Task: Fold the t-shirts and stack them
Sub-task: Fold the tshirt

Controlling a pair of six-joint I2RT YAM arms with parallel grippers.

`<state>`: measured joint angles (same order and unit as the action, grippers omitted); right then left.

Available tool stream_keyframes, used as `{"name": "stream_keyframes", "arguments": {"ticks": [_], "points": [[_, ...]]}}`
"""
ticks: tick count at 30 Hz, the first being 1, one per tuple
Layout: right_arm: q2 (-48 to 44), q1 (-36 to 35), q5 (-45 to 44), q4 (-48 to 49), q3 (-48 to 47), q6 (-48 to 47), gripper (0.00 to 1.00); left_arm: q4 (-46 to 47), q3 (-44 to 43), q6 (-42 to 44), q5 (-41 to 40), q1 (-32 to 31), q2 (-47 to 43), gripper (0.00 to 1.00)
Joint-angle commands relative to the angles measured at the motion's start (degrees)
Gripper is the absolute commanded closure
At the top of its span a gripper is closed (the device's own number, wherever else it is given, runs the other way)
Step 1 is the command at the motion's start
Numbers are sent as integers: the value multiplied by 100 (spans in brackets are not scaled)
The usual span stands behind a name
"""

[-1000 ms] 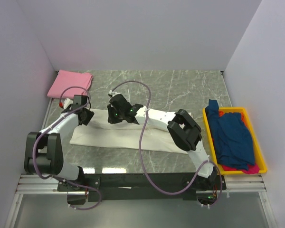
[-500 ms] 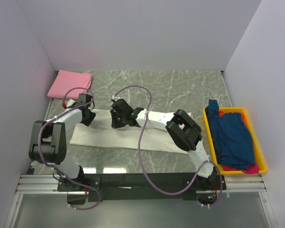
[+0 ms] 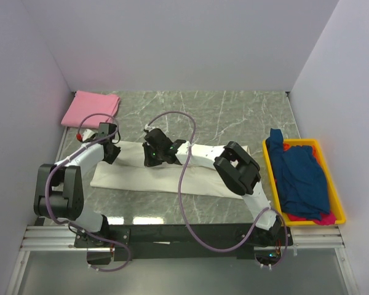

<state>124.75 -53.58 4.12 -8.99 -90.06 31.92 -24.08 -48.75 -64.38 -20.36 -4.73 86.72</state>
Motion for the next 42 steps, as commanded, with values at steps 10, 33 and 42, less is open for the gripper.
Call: {"name": "stream_keyframes", "arguments": {"ticks": [10, 33, 42], "points": [[-258, 111, -236, 127, -37, 60, 80, -642, -1118, 488, -820, -107, 556, 61], [-284, 524, 264, 249, 278, 244, 81, -1530, -2042, 1480, -1251, -37, 1726, 62], [-372, 559, 388, 381, 419, 288, 82, -1714, -2112, 1551, -1269, -1, 1849, 69]]}}
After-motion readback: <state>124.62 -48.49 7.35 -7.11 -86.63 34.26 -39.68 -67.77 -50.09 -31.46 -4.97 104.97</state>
